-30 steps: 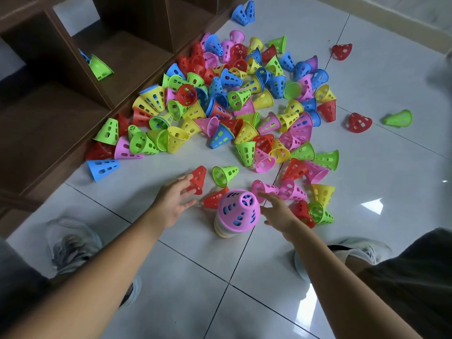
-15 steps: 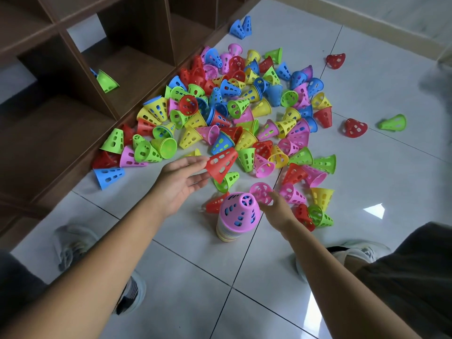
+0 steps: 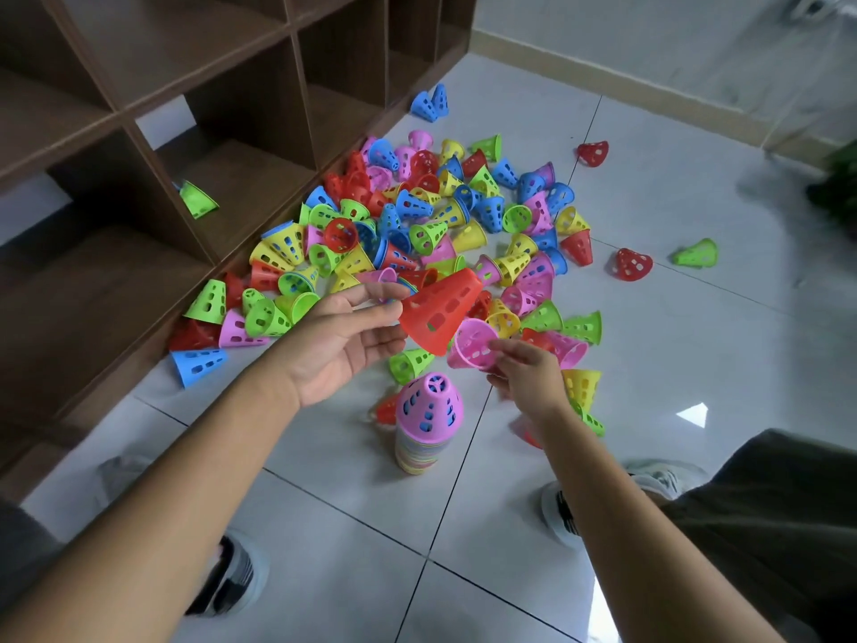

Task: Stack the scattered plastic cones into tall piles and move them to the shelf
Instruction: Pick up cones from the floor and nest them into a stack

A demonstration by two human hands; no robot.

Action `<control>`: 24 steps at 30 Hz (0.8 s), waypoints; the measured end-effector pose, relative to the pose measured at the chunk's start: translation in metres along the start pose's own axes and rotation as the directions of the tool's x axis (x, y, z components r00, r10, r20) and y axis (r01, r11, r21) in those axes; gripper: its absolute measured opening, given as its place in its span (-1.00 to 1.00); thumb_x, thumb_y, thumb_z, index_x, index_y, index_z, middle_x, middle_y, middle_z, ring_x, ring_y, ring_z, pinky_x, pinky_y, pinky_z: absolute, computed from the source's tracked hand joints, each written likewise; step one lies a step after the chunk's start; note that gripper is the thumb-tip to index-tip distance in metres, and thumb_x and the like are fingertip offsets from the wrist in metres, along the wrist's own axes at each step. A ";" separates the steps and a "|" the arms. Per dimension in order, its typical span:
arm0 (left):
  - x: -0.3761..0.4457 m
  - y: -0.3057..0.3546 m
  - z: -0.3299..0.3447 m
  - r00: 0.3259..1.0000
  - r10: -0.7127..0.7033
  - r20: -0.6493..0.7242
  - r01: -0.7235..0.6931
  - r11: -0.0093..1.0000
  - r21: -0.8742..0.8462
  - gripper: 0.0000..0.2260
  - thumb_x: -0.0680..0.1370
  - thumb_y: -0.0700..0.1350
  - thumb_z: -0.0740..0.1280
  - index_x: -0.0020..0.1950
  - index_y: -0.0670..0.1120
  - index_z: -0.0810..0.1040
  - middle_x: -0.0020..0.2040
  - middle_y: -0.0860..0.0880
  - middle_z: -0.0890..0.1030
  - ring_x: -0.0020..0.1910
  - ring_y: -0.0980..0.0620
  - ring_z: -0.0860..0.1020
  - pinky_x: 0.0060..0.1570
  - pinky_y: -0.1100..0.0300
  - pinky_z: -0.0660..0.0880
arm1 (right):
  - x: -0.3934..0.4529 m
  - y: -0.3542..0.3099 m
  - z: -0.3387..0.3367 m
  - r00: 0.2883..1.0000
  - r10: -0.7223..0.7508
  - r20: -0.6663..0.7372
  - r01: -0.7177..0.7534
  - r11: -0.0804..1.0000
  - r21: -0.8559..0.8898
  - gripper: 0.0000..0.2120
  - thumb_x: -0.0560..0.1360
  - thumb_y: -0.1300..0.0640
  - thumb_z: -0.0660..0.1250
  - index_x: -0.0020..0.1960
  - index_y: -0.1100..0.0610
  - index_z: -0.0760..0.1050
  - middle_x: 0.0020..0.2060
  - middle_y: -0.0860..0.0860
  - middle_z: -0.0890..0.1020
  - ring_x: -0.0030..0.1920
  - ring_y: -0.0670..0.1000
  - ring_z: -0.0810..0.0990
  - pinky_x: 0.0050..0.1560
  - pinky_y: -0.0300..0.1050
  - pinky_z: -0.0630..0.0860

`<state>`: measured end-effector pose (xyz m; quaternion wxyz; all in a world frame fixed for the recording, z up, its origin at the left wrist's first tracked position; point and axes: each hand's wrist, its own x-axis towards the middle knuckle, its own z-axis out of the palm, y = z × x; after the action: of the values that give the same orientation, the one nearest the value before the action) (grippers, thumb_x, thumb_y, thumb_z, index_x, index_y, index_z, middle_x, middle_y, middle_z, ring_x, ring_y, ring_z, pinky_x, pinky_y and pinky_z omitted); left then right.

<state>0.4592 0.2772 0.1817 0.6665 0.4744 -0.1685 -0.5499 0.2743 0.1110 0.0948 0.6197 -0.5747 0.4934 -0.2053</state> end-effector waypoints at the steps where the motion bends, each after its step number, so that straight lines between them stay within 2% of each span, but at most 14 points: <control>1: -0.002 0.001 0.000 1.000 -0.012 0.020 0.012 1.000 0.011 -0.76 0.49 -0.23 0.36 0.15 -0.11 0.58 -0.11 -0.10 0.55 -0.26 0.05 0.59 -0.19 0.21 0.61 | -0.003 -0.004 -0.001 1.000 0.004 0.001 -0.004 0.999 0.044 -0.78 0.59 0.39 0.23 0.10 0.23 0.61 -0.02 0.15 0.67 -0.14 0.03 0.69 -0.15 -0.23 0.63; 5: -0.007 0.006 -0.002 0.992 -0.074 0.101 0.072 0.997 0.028 -0.68 0.51 -0.24 0.38 0.26 -0.10 0.58 -0.02 -0.14 0.54 -0.22 0.02 0.60 -0.11 0.20 0.62 | -0.011 -0.021 -0.004 1.000 -0.014 0.010 0.012 0.987 0.162 -0.83 0.59 0.34 0.29 0.10 0.21 0.61 -0.06 0.10 0.70 -0.11 0.00 0.70 -0.11 -0.19 0.60; 8: -0.009 0.008 -0.007 0.978 -0.125 0.168 0.123 0.992 0.021 -0.50 0.36 -0.16 0.59 0.28 -0.14 0.57 0.02 -0.16 0.63 -0.16 0.01 0.62 -0.06 0.18 0.63 | -0.016 -0.033 -0.007 0.999 -0.028 0.018 0.023 0.972 0.233 -0.87 0.57 0.30 0.35 0.08 0.15 0.57 -0.11 0.04 0.69 -0.17 -0.07 0.69 -0.13 -0.18 0.56; 10: -0.010 0.008 -0.009 0.968 -0.161 0.194 0.151 0.987 0.063 -0.39 0.31 -0.12 0.64 0.31 -0.19 0.54 0.07 -0.19 0.64 -0.10 0.00 0.63 -0.03 0.16 0.63 | -0.018 -0.039 -0.009 0.999 -0.025 0.025 0.017 0.956 0.292 -0.84 0.55 0.31 0.37 0.11 0.16 0.53 -0.08 0.07 0.68 -0.14 -0.02 0.69 -0.12 -0.15 0.56; 14: -0.012 0.005 -0.010 0.962 -0.218 0.164 0.189 0.966 0.176 -0.59 0.42 -0.20 0.50 0.26 -0.21 0.60 0.12 -0.26 0.63 -0.02 -0.06 0.65 0.05 0.11 0.63 | -0.025 -0.053 -0.011 0.998 -0.053 0.043 0.033 0.925 0.379 -0.78 0.53 0.32 0.40 0.14 0.18 0.47 -0.06 0.13 0.65 -0.11 0.05 0.68 -0.14 -0.14 0.56; 17: -0.014 0.000 -0.013 0.950 -0.267 0.160 0.218 0.938 0.269 -0.65 0.51 -0.27 0.38 0.30 -0.26 0.55 0.14 -0.27 0.63 0.04 -0.11 0.64 0.15 0.05 0.58 | -0.030 -0.062 -0.012 0.996 -0.074 0.058 0.043 0.906 0.421 -0.76 0.52 0.33 0.40 0.13 0.16 0.46 -0.08 0.11 0.61 -0.13 0.02 0.67 -0.12 -0.11 0.56; 21: -0.013 -0.004 -0.013 0.945 -0.292 0.145 0.219 0.898 0.381 -0.70 0.53 -0.30 0.37 0.27 -0.25 0.58 0.14 -0.27 0.63 0.06 -0.10 0.61 0.12 0.08 0.59 | -0.042 -0.075 -0.015 0.985 -0.142 0.095 0.094 0.915 0.392 -0.74 0.49 0.31 0.43 0.13 0.13 0.49 -0.08 0.04 0.63 -0.10 0.01 0.66 -0.10 -0.09 0.55; 24: -0.011 -0.006 -0.014 0.950 -0.291 0.117 0.224 0.891 0.395 -0.68 0.50 -0.29 0.40 0.26 -0.24 0.59 0.15 -0.26 0.63 0.09 -0.12 0.60 0.15 0.06 0.58 | -0.056 -0.088 -0.017 0.961 -0.244 0.129 0.195 0.931 0.309 -0.75 0.48 0.32 0.44 0.08 0.11 0.49 -0.09 0.00 0.62 -0.16 -0.03 0.65 -0.17 -0.15 0.56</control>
<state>0.4624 0.2936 0.1736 0.4667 0.5623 -0.2636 -0.6298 0.2634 0.1256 0.1991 0.7099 -0.5429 0.3370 -0.2962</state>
